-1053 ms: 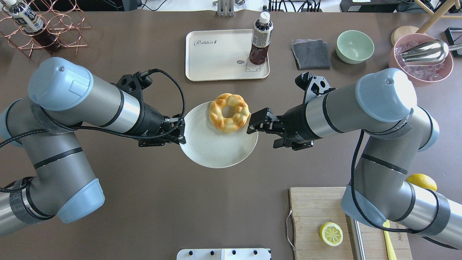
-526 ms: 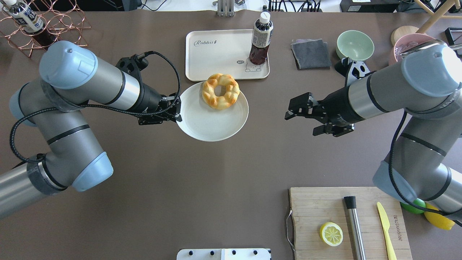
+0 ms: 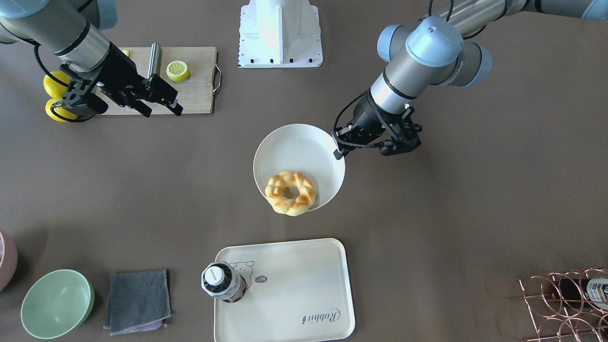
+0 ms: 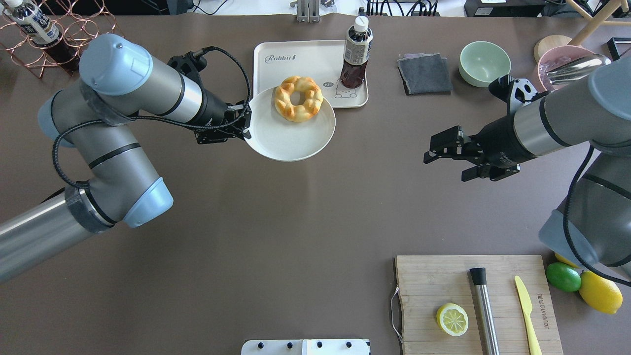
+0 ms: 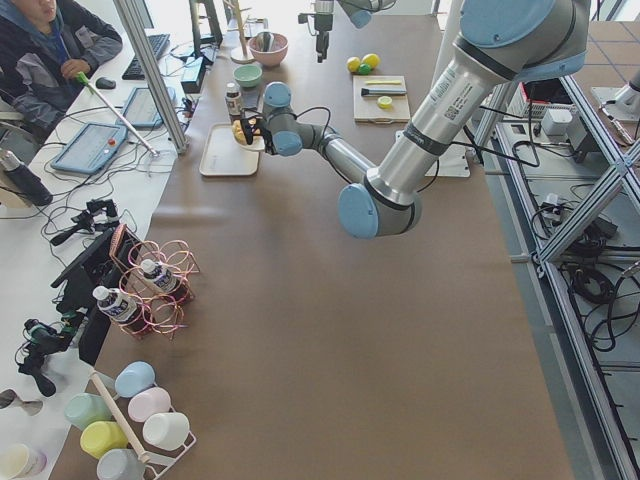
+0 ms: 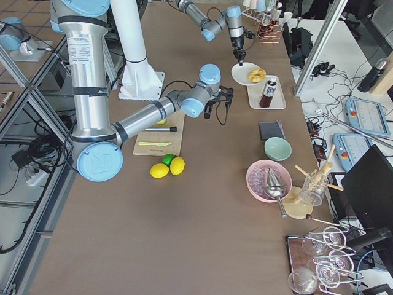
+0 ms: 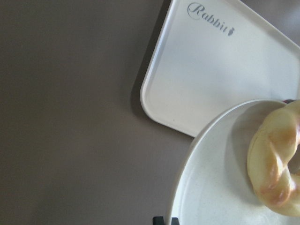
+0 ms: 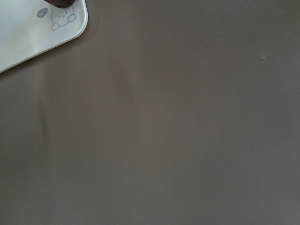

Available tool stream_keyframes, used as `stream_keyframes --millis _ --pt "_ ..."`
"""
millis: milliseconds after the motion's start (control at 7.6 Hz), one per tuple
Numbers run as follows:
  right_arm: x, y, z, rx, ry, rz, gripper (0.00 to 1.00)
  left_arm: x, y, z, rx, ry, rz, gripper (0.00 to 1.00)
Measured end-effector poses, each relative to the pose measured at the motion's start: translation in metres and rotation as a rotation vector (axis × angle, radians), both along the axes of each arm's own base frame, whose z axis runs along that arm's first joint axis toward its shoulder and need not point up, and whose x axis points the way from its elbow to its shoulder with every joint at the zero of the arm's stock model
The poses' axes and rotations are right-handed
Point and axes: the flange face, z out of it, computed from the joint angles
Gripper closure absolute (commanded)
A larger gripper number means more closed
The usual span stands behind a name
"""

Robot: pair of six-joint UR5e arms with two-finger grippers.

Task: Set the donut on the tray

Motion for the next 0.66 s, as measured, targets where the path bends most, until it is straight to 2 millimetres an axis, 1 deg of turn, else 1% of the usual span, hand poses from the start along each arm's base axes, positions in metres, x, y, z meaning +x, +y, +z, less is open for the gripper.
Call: stream_keyframes --millis 132,263,395,526,658 --pt "0.029 -0.003 0.027 0.03 0.019 -0.019 0.0 0.016 -0.027 0.009 -0.007 -0.02 -0.046 1.0" --pt "0.062 -0.006 0.055 0.06 0.03 -0.038 0.0 0.027 -0.049 0.026 -0.018 -0.033 -0.08 1.0" --pt "0.094 -0.007 0.082 0.085 0.035 -0.052 0.0 0.032 -0.065 0.043 -0.03 -0.044 -0.102 1.0" --pt "0.12 -0.003 0.107 0.106 0.044 -0.06 0.0 0.035 -0.077 0.052 -0.045 -0.054 -0.125 1.0" --pt "0.142 0.005 0.13 0.13 0.059 -0.069 0.0 0.041 -0.087 0.054 -0.054 -0.059 -0.142 1.0"
